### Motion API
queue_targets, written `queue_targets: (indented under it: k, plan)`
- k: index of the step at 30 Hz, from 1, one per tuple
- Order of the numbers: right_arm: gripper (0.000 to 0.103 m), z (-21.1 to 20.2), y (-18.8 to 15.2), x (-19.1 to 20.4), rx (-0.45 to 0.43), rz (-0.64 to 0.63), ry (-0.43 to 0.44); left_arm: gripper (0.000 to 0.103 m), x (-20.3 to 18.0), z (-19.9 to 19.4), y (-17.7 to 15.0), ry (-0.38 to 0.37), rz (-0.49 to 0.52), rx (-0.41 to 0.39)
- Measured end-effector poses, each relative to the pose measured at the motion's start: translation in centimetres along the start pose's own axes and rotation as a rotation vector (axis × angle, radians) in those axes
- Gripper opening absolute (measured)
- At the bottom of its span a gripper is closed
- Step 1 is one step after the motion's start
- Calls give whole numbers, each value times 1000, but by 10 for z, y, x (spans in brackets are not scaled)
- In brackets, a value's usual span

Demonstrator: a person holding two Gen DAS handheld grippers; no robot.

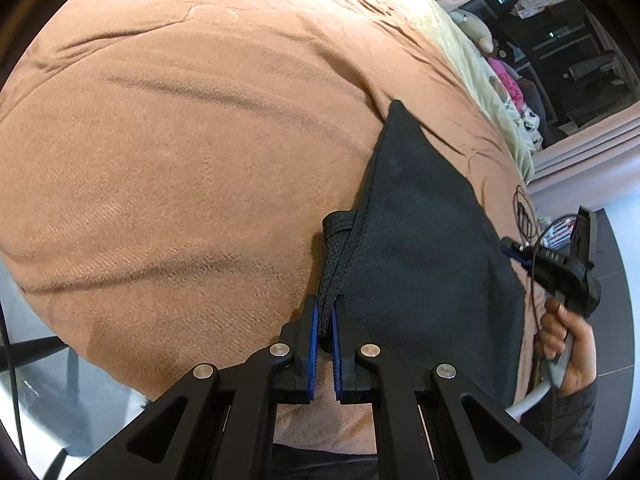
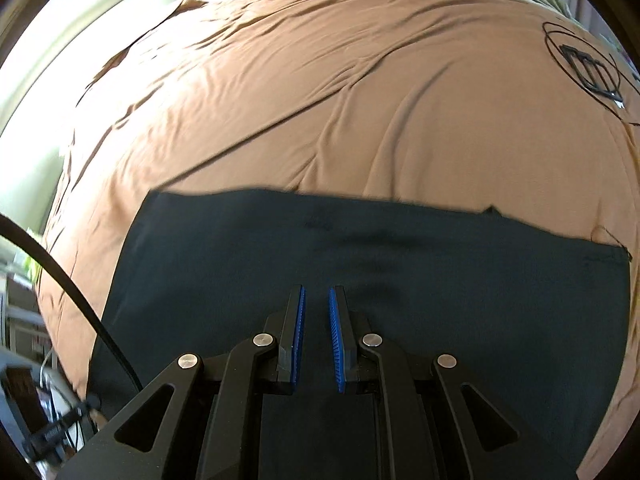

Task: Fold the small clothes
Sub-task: 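Grasp the black shirt edge with the left tool while the right tool grasps it, then lift the gripped edge with both tools and fold it over the shirt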

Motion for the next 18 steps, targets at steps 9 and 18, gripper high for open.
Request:
queue_targets:
  k: [9, 18]
  plan:
    - [9, -23, -48, 18, 52, -66, 6, 5, -22, -14, 9, -90, 24, -16]
    - [9, -37, -82, 33, 81, -132, -9, 5, -56, -20, 21, -152, 85, -21]
Point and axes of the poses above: each gripper's, at about its wrist camera, not at the fingertips, and z roughly the way its jaws point, x to its left, y to its top, the point moved 8 cm from there along z, roughly the way its jaws point, and after that the axes turned 15 degrees about -y, right-handed, at the moved point
